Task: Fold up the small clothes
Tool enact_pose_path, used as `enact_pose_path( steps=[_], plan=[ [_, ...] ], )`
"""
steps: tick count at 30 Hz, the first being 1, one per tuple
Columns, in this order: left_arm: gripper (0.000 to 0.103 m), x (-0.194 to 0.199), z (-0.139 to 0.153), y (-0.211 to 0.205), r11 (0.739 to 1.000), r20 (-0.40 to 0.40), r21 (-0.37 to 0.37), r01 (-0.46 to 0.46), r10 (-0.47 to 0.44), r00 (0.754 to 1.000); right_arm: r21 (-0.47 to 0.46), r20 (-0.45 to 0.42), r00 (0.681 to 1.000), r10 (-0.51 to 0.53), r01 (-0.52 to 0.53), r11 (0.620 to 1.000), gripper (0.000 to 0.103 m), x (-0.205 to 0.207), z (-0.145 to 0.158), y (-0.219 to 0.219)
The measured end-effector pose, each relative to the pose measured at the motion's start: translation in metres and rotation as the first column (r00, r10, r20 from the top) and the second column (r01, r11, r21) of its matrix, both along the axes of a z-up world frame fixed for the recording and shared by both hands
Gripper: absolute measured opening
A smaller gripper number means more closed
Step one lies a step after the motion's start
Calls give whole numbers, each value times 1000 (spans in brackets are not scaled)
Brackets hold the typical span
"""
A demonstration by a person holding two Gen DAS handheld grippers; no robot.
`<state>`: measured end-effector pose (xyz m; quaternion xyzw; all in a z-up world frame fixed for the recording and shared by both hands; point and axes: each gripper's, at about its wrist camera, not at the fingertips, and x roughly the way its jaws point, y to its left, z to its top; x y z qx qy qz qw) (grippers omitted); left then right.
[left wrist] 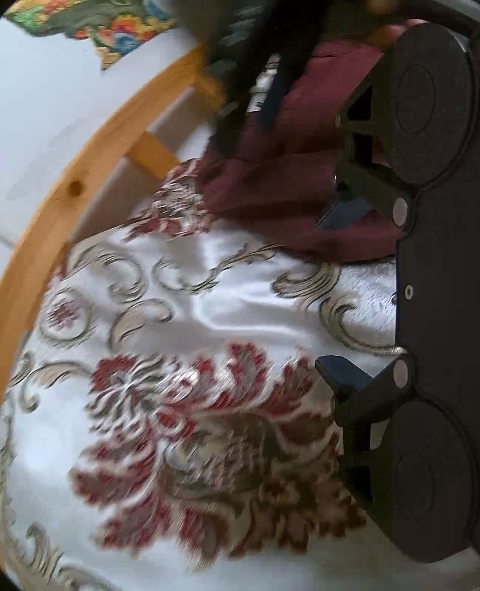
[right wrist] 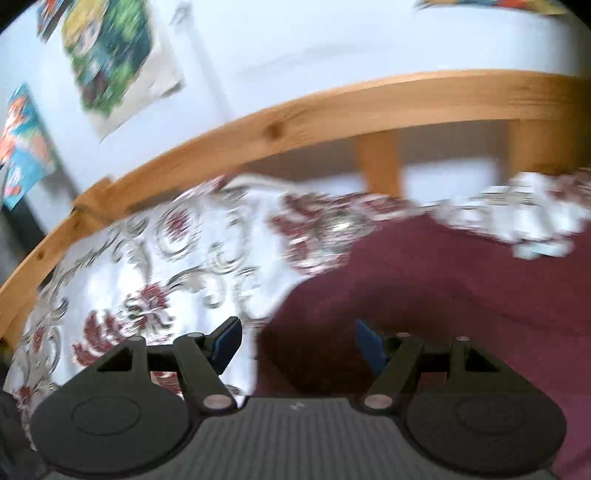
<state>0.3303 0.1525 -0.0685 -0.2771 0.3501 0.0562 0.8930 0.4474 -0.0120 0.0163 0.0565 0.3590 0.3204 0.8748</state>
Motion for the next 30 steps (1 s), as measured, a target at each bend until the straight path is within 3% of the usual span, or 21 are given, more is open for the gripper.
enact_pose_path(
  steps=[1,3,5,6,7,11,14,18,22,24,26,30],
  plan=[
    [76,3,-4,-2,1000,-11,-10,5,-5,1000,-41,-27,999,29,-30,999,70,6,-3,12],
    [77,7,-10,-4,1000,-31,-9,7,-7,999,-149,-29,999,44,-48,988,54,11,-9,31],
    [78,9,-14,-6,1000,-43,10,5,-4,999,-245,-6,999,47,-47,969,19,17,-17,43],
    [80,10,-15,-7,1000,-45,14,1,0,999,-258,0,999,41,-39,965,13,20,-18,45],
    [80,10,-16,-7,1000,-45,13,-5,6,999,-241,14,1000,27,-23,970,8,23,-18,44],
    [81,12,-20,-7,1000,-45,11,-29,29,999,-152,109,994,6,11,988,7,25,-8,36],
    [81,14,-20,-8,999,-47,13,-39,40,998,-149,97,995,22,-7,989,7,35,-13,39],
    [81,14,-20,-7,999,-49,0,-49,49,998,-202,89,996,16,3,979,17,37,-28,45],
    [81,11,-21,1,995,-47,-58,-77,74,996,-243,141,990,-9,43,969,48,28,-28,40],
    [81,11,-21,4,994,-46,-74,-86,83,996,-251,174,985,-15,59,966,53,18,-25,33],
    [82,11,-21,5,993,-46,-80,-90,87,995,-249,206,978,-21,73,966,70,3,-19,22],
    [84,10,-21,8,989,-46,-106,-102,98,994,-302,275,962,-11,97,948,90,-35,-10,-6]
  ],
)
